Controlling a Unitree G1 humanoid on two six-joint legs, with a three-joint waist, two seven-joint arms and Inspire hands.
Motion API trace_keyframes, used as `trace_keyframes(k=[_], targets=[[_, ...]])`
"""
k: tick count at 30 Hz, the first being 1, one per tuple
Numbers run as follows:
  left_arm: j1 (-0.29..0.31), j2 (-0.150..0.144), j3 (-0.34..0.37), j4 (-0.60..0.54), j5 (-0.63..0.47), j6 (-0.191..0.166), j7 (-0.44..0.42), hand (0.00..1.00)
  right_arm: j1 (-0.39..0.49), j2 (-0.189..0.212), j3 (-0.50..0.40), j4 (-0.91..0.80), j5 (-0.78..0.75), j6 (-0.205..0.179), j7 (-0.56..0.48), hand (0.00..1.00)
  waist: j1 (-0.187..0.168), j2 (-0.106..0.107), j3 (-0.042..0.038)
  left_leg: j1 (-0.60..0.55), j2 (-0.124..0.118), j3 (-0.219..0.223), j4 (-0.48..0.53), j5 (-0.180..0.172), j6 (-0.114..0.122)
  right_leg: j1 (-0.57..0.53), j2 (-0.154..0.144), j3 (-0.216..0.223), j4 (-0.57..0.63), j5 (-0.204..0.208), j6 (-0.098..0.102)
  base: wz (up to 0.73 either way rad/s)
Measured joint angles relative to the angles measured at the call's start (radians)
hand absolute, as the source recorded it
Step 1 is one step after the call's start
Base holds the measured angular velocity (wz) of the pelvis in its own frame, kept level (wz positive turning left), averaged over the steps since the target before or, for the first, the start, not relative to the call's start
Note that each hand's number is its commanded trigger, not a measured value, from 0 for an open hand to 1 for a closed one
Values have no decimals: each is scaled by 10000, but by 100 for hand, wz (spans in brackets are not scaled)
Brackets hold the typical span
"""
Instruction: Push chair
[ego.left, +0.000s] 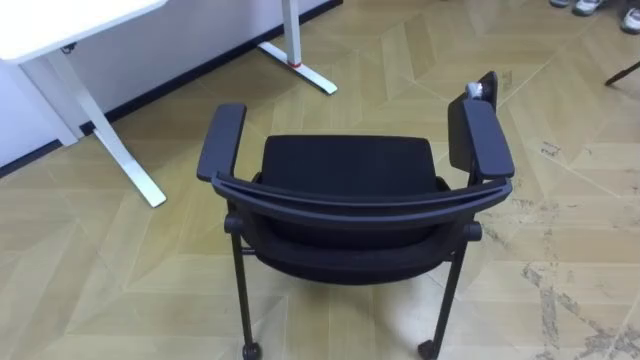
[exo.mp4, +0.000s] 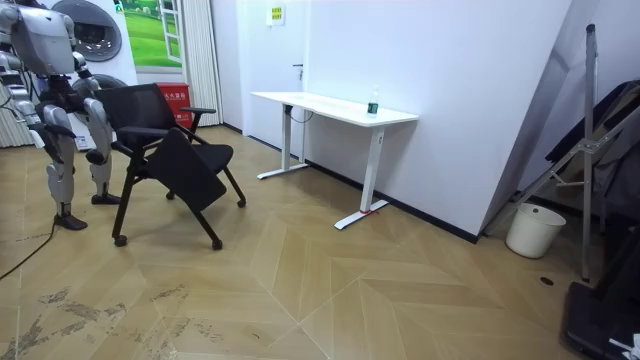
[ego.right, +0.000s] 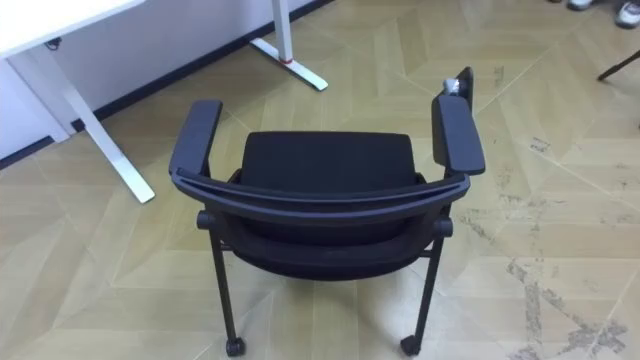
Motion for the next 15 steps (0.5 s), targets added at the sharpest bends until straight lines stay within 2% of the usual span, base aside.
trace_keyframes(k=[4,8,15], targets=[[61,-28,134,-17,97,3,203,0,18,6,-390,199,312,38,-153,0,-12,-35,-14,113,-1,3,-24,1,1,57,4,48,1,7,-11,0],[140,-51,322,-11,135,60,342,0,24,0,-1139,311,319,188,-442,0,-269,-38,-12,134,-8,3,-42,1,1,81,4,64,-7,7,-11,0],[165,-43,447,-7,272,136,605,0,0,-1,-1507,557,292,218,-619,0,-475,-64,-4,141,-10,44,-47,1,1,54,5,152,-12,-10,-15,-2]])
